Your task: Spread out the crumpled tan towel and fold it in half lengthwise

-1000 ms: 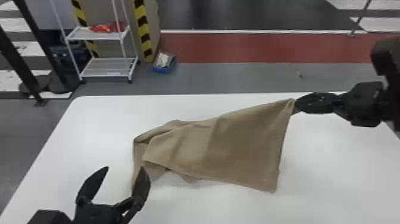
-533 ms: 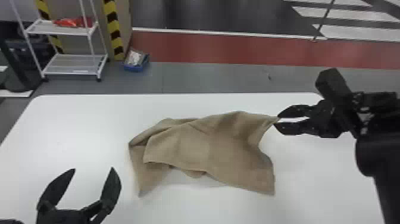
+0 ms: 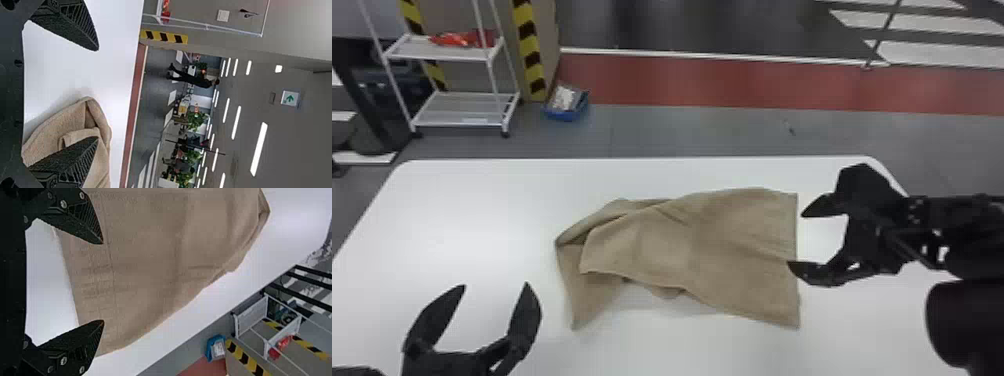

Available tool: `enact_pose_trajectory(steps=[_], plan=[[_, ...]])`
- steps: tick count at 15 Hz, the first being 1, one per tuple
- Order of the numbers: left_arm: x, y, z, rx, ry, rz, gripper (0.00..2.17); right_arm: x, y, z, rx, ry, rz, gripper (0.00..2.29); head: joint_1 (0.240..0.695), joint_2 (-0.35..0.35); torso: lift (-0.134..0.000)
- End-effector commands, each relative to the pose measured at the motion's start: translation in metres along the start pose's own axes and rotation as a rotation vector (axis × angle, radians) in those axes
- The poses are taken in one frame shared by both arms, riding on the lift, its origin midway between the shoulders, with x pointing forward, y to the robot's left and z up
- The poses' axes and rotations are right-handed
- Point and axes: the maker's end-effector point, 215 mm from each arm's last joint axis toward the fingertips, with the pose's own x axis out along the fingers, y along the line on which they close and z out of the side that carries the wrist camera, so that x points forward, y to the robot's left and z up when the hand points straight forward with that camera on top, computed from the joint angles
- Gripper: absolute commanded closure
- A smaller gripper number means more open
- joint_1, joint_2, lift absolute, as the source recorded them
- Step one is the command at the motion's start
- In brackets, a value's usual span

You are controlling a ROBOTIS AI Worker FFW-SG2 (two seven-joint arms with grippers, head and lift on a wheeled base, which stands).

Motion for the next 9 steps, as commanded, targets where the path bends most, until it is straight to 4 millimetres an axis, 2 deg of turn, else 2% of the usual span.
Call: enact_pose_trajectory(steps=[1,3,4,5,7,9], plan=[[0.000,0.001,-0.002,0.001,0.004,0.001,0.08,0.024,0.046,-0.001,-0.062,0.052,0.081,0.28,0.695,-0.060,-0.124],[0.000,0.001,-0.004,-0.001,0.007,0.001,0.08,0.039,0.074,0.001,-0.091,0.073,0.135,0.33,0.695,-0.035,-0.124],[0.000,0.001,-0.003,-0.001,0.004,0.001,0.08,0.043,0.082,0.002,-0.102,0.080,0.147,0.40,0.695,-0.009,-0.124],[0.000,0.002,-0.002,-0.001,0.002,0.003,0.08,0.046,0.087,0.004,-0.112,0.083,0.156,0.41,0.695,0.003,-0.124],[0.000,0.004,-0.003,-0.004,0.002,0.006,0.08,0.046,0.089,0.002,-0.109,0.092,0.156,0.57,0.695,0.018,-0.124],[-0.001,0.007,-0.005,-0.004,0.008,0.009,0.08,0.047,0.092,-0.005,-0.112,0.110,0.159,0.59,0.695,0.028,-0.124]])
